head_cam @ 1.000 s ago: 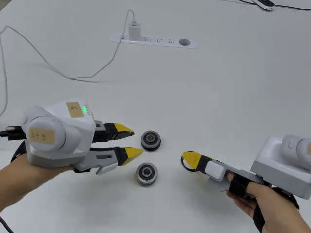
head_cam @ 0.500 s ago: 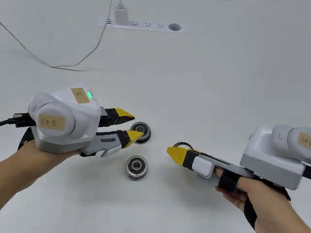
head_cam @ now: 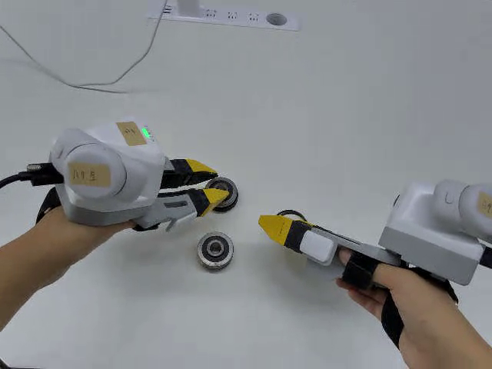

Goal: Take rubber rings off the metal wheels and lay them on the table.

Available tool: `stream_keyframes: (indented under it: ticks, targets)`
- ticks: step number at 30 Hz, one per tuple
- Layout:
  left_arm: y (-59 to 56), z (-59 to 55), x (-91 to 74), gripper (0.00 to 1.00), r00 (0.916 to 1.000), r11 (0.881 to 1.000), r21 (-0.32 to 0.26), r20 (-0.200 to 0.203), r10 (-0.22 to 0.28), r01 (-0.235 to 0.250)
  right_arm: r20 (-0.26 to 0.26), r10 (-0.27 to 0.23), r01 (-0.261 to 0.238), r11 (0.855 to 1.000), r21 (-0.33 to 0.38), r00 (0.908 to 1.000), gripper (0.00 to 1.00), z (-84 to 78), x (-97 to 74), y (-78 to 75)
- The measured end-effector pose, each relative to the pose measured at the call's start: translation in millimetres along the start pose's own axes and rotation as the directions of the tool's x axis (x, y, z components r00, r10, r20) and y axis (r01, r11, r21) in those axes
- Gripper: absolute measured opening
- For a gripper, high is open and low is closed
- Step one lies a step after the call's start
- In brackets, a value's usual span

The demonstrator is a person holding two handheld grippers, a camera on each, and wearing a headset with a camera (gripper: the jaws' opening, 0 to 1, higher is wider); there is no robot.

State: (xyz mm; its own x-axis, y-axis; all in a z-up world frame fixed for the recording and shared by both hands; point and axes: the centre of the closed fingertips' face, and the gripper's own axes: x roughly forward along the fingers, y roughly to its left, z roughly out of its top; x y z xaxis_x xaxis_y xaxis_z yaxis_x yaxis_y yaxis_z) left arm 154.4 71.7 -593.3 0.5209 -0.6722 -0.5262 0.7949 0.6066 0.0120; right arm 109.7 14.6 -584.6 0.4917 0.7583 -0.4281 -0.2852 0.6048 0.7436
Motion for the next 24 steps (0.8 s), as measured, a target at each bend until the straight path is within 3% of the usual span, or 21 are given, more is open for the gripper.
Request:
stream_keyframes:
  ticks: [14, 24]
  targets:
    - [-0.6, -4.8, 0.3, 0.16, 0.9999, 1.0, 0.002, -0.015, -0.007, 0.007, 0.01, -0.001, 0.001, 1.0, 0.02, 0.9999, 0.21, 1.3, -1.6, -1.6]
    - [-3.3, -6.1, 0.2, 0.14, 0.9994, 0.999, 0.037, -0.023, -0.026, 0.027, 0.014, 0.013, -0.014, 1.0, 0.026, 0.9998, 0.21, 3.4, 2.0, 3.1]
